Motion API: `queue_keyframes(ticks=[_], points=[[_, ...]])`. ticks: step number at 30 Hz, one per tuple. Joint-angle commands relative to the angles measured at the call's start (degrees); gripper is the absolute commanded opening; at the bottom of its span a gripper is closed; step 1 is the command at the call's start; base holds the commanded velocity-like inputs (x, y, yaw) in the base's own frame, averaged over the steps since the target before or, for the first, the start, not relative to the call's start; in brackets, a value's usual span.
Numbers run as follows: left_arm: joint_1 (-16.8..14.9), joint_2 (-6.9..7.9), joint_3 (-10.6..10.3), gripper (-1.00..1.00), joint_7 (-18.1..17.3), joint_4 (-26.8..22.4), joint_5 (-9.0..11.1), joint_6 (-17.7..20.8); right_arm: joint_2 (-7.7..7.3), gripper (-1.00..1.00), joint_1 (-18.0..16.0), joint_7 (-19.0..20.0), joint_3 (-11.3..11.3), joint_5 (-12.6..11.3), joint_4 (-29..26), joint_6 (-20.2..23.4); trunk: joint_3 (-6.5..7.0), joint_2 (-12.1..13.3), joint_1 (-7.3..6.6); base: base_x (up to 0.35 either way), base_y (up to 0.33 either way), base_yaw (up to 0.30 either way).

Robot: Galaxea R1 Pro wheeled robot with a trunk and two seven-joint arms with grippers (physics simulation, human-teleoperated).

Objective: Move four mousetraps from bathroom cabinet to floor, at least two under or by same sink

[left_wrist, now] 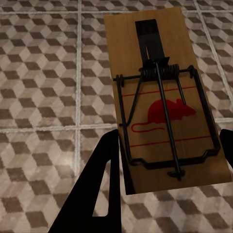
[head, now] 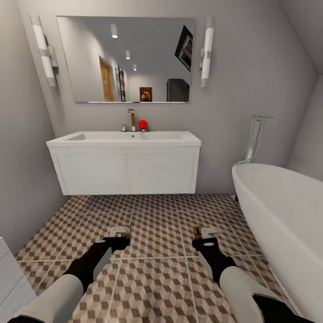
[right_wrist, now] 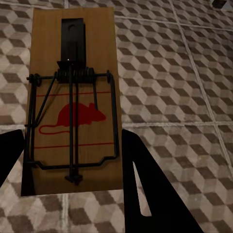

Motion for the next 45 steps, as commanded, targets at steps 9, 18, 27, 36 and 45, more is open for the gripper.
queue_keyframes(ticks=[9, 18, 27, 36, 45], points=[[0.0, 0.08, -0.4, -1.0, 0.2, -0.1, 0.5, 0.3, 0.06, -1.0, 0.0, -0.3, -0.2, 0.4, -0.1, 0.4, -0.82, 0.0, -0.01, 0.0, 0.0, 0.0], [0.0, 0.08, -0.4, -1.0, 0.2, -0.1, 0.5, 0.3, 0.06, -1.0, 0.0, -0.5, -0.2, 0.5, -0.1, 0.4, -1.65, 0.0, -0.01, 0.0, 0.0, 0.0], [0.0, 0.09, -0.4, -1.0, 0.2, -0.1, 0.5, 0.2, 0.06, -1.0, 0.0, -0.5, -0.2, 0.5, -0.1, 0.3, -2.49, 0.0, -0.01, 0.0, 0.0, 0.048], [0.0, 0.08, -0.4, -1.0, 0.2, 0.2, 0.5, 0.2, 0.05, -1.0, 0.0, -0.5, -0.2, 0.4, -0.1, -0.2, -3.33, 0.0, -0.01, 0.0, 0.0, 0.079], [0.0, 0.08, -0.4, -1.0, 0.2, 0.1, 0.4, 0.2, 0.0, -1.0, 0.0, -0.5, -0.2, 0.5, -0.1, -0.4, -4.16, 0.0, -0.01, 0.0, 0.0, 0.082]])
